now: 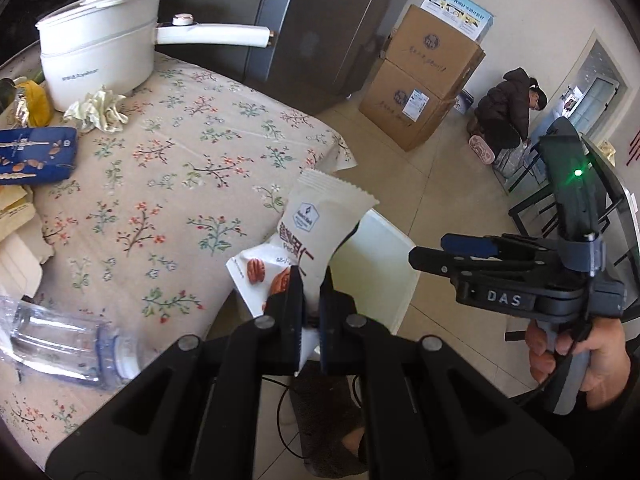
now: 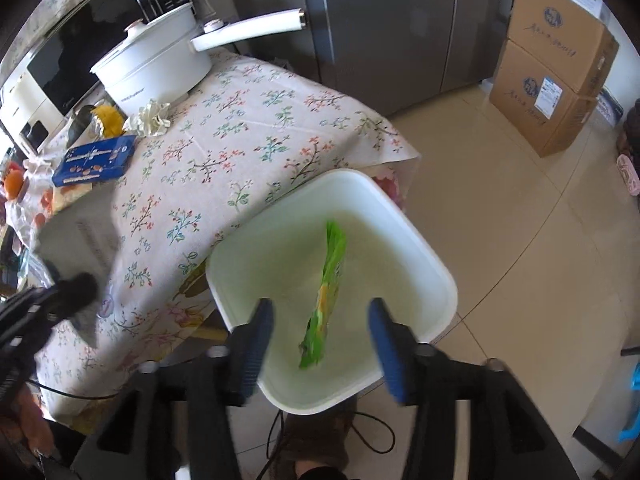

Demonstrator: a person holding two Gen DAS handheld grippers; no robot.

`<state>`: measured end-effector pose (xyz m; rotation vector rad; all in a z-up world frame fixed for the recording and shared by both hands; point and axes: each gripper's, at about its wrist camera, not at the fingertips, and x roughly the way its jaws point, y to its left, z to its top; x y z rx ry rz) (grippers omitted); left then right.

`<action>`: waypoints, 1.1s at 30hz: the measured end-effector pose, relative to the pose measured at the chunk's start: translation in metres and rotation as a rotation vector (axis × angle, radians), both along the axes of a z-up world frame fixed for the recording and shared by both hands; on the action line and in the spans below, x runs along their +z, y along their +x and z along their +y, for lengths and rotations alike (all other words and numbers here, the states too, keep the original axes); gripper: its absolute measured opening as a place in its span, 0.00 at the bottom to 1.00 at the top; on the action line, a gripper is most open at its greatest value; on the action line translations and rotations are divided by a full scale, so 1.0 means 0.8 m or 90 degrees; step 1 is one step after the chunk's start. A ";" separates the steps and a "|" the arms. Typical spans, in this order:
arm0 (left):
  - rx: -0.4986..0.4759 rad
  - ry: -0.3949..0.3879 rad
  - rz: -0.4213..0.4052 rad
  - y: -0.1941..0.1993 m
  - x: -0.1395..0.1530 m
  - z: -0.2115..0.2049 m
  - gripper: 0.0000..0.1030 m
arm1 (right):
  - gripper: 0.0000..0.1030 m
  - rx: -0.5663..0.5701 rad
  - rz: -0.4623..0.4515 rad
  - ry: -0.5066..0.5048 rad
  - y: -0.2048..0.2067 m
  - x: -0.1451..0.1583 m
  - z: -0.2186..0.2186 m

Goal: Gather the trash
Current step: 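Carry the green bag over the white bin and open the right gripper, then move the right gripper back over the table toward the clear bottle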

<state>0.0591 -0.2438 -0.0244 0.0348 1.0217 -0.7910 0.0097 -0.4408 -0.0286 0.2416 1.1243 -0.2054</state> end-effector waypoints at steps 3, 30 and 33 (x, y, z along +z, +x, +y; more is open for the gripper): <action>-0.007 0.016 0.004 0.001 -0.017 -0.025 0.08 | 0.54 0.006 0.008 -0.014 -0.005 -0.002 -0.001; 0.024 0.000 0.003 0.035 0.001 -0.001 0.64 | 0.64 0.019 0.011 -0.075 0.001 0.009 0.000; 0.042 0.012 -0.026 0.039 0.023 0.033 0.72 | 0.65 0.032 0.001 -0.076 0.010 0.018 0.011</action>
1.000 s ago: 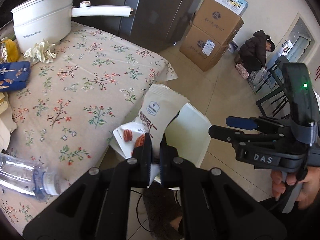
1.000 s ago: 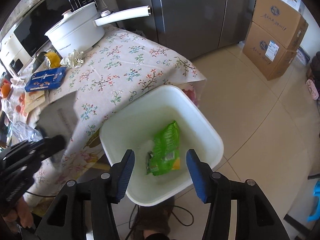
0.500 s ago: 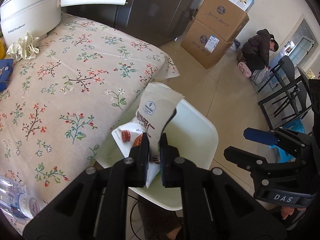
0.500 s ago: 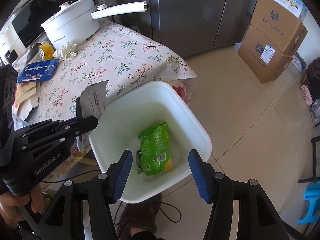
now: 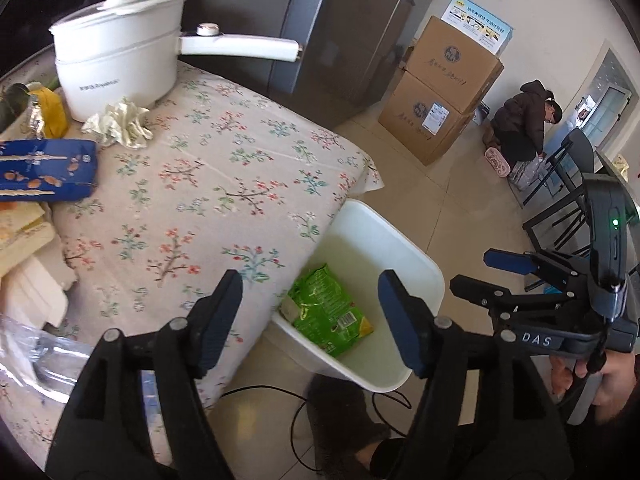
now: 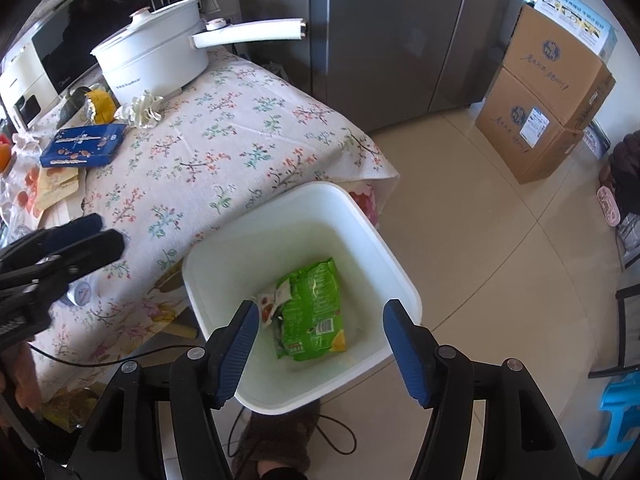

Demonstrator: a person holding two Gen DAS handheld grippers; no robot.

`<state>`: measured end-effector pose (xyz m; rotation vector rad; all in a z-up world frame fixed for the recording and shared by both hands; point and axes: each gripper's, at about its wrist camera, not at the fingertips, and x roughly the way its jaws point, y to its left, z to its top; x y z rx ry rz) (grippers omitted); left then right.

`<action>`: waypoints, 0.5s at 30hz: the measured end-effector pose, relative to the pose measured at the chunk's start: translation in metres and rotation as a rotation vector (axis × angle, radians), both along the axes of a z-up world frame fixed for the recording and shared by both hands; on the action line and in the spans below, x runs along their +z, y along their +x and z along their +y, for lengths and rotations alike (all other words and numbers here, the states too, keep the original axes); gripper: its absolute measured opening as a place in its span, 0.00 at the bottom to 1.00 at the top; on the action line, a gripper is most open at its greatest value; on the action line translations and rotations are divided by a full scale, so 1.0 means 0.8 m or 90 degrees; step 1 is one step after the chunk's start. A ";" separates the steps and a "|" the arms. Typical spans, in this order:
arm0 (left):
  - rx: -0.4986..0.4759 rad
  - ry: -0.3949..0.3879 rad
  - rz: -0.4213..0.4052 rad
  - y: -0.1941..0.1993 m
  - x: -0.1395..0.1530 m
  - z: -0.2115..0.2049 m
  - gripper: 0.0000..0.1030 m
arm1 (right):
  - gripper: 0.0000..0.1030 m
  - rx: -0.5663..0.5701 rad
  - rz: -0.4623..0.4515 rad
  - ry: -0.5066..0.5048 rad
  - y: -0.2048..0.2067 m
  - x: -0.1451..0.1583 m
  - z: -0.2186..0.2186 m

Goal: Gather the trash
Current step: 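Move the right gripper back over the table toward the clear bottle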

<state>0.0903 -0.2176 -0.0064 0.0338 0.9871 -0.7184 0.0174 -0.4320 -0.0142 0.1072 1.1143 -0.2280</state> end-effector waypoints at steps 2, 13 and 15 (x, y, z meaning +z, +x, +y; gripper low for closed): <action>0.020 0.012 -0.015 0.005 0.013 0.028 0.77 | 0.68 0.010 -0.008 -0.004 0.007 0.006 0.011; 0.155 0.115 -0.031 0.045 0.024 0.204 0.85 | 0.79 0.088 -0.033 -0.025 0.055 0.030 0.095; 0.180 0.132 -0.033 0.050 0.022 0.233 0.87 | 0.79 0.101 -0.035 -0.021 0.064 0.031 0.111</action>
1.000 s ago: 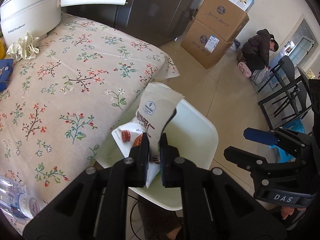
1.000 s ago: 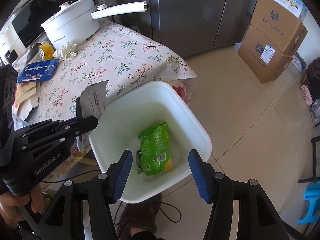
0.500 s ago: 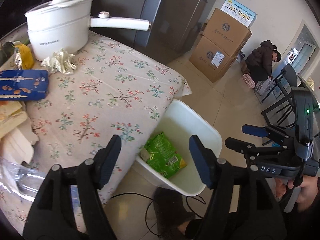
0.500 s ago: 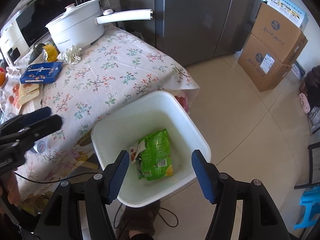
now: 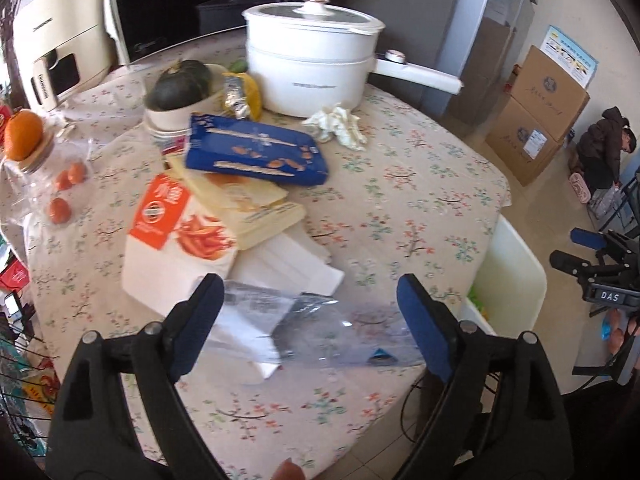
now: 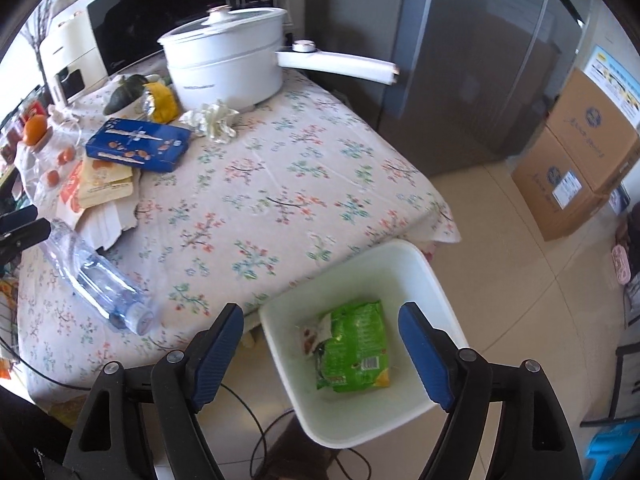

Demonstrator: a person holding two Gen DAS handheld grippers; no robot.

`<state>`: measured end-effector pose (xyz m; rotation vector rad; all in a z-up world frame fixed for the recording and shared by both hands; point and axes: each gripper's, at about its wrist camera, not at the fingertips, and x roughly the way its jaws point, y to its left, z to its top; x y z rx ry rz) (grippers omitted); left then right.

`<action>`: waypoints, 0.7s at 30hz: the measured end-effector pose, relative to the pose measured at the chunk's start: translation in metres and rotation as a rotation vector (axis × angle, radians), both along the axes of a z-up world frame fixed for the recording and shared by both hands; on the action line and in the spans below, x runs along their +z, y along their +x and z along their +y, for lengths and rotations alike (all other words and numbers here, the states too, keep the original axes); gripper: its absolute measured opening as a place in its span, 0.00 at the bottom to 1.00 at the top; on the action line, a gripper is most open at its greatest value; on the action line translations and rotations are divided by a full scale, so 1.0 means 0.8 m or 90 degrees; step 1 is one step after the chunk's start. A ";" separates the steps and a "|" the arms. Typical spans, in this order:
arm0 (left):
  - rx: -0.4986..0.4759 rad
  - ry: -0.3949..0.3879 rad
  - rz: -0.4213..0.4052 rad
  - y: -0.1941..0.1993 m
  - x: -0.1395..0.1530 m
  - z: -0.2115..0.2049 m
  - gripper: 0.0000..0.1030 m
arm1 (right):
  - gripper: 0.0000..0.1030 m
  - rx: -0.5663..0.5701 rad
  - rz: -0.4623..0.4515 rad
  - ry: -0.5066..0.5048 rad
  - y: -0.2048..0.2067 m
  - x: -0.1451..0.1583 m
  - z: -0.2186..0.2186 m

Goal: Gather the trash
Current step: 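Move the right gripper back over the table toward the clear bottle, then grasp the clear plastic bottle with the right gripper and lift it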

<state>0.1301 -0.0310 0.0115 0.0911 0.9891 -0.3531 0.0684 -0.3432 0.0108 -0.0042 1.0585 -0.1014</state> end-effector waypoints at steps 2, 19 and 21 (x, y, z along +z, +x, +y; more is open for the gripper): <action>0.025 0.010 -0.002 0.004 -0.003 0.025 0.89 | 0.80 0.010 0.000 0.005 0.010 0.000 0.015; 0.135 0.023 0.060 0.003 -0.052 0.158 0.93 | 0.80 0.192 0.058 0.061 0.075 -0.040 0.195; 0.134 0.028 0.062 0.000 -0.056 0.165 0.95 | 0.80 0.220 0.072 0.065 0.077 -0.048 0.221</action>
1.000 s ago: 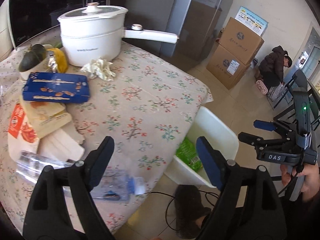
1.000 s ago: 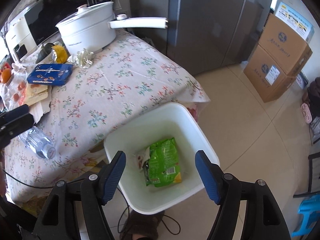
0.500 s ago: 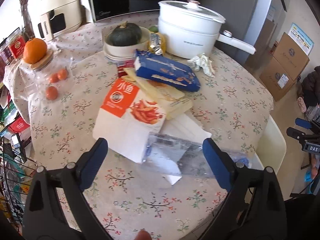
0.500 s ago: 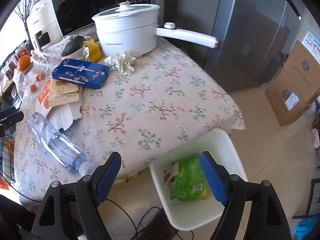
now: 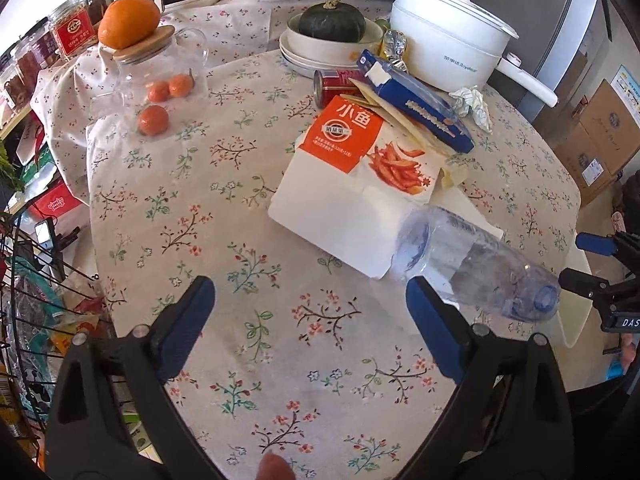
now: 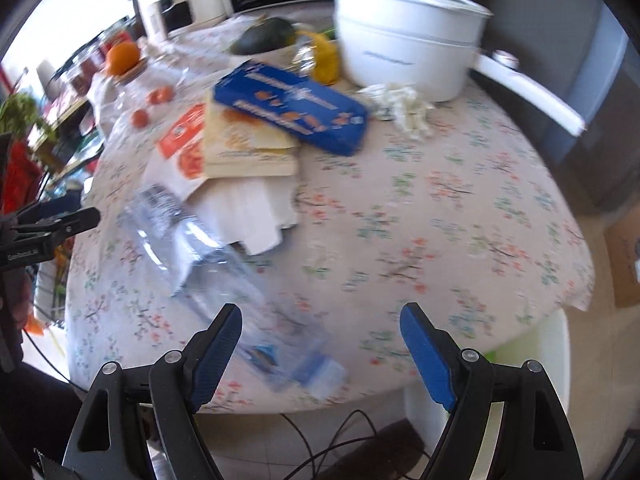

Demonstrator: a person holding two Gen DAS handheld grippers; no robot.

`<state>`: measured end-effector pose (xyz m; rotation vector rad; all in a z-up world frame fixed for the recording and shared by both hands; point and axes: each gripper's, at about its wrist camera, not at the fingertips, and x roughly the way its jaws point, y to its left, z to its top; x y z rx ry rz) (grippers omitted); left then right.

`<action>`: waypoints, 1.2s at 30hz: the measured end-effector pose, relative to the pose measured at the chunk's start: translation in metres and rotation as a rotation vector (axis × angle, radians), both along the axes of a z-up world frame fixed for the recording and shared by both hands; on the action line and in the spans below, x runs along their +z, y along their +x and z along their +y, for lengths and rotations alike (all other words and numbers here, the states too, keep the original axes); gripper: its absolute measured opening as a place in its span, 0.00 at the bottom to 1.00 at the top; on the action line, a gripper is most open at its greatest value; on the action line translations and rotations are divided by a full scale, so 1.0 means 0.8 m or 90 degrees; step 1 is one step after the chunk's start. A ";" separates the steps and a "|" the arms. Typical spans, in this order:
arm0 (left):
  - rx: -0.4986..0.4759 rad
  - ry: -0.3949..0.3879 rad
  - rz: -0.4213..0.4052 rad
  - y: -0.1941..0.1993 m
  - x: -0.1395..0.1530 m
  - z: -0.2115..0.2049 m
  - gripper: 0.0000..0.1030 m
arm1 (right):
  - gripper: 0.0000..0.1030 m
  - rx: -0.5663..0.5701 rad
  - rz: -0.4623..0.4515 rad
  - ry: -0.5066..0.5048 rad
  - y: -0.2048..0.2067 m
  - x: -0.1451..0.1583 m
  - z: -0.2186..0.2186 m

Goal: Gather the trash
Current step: 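Grasp the clear plastic bottle with the right gripper and lift it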

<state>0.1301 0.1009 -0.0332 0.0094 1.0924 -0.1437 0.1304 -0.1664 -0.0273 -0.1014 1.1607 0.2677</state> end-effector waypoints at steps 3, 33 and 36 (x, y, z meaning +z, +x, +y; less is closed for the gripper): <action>0.008 -0.002 0.005 -0.003 -0.004 0.014 0.98 | 0.80 0.045 0.012 -0.007 0.002 -0.008 0.035; 0.030 -0.016 -0.007 -0.011 -0.005 0.044 0.99 | 0.65 0.170 0.007 -0.120 0.009 -0.059 0.122; 0.028 -0.018 -0.008 -0.010 -0.003 0.040 0.99 | 0.63 0.161 0.001 -0.097 0.005 -0.045 0.117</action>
